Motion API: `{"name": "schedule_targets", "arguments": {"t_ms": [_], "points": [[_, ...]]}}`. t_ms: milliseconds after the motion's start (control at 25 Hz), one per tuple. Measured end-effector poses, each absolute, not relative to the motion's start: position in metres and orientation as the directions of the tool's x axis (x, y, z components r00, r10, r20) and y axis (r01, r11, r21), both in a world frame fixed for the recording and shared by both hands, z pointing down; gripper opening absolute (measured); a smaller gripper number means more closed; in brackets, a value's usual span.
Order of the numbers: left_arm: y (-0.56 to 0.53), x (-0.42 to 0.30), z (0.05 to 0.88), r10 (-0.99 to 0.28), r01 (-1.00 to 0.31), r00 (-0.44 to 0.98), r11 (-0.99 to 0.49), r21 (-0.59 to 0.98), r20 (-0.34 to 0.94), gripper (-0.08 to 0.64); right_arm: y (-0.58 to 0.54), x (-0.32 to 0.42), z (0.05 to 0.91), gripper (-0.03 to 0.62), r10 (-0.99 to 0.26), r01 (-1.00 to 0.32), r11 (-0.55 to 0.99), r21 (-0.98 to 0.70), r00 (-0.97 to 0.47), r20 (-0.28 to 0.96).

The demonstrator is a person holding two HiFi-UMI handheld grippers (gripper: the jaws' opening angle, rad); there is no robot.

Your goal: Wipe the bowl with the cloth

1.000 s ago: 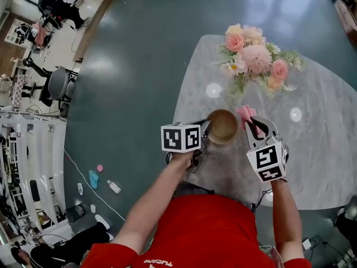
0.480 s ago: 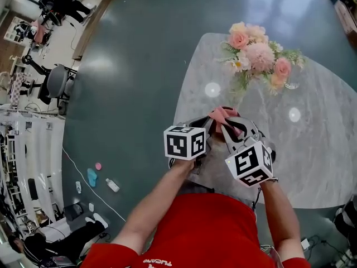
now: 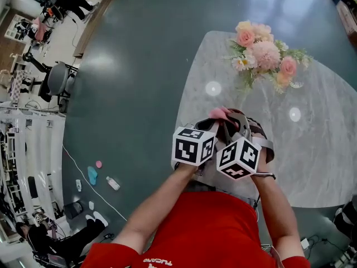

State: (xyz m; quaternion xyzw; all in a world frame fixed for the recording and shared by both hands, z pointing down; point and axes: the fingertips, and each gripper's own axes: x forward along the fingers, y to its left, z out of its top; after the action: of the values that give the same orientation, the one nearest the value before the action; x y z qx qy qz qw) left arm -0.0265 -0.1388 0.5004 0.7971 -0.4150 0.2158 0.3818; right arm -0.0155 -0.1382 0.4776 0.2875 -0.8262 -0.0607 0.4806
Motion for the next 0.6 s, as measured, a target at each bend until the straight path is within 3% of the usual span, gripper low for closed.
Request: {"name": "schedule_targets", "arguments": {"t_ms": [240, 600], "points": [[-0.142, -0.032, 0.504, -0.509, -0.837, 0.547, -0.353, 0.419, 0.664, 0.021, -0.142, 0.004, 0.490, 0.021, -0.529, -0.406, 0.816, 0.413, -0.235, 0.815], [-0.143, -0.031, 0.504, -0.509, -0.836, 0.544, -0.401, 0.375, 0.667, 0.021, -0.149, 0.000, 0.486, 0.021, -0.559, -0.333, 0.813, 0.477, -0.222, 0.799]]}}
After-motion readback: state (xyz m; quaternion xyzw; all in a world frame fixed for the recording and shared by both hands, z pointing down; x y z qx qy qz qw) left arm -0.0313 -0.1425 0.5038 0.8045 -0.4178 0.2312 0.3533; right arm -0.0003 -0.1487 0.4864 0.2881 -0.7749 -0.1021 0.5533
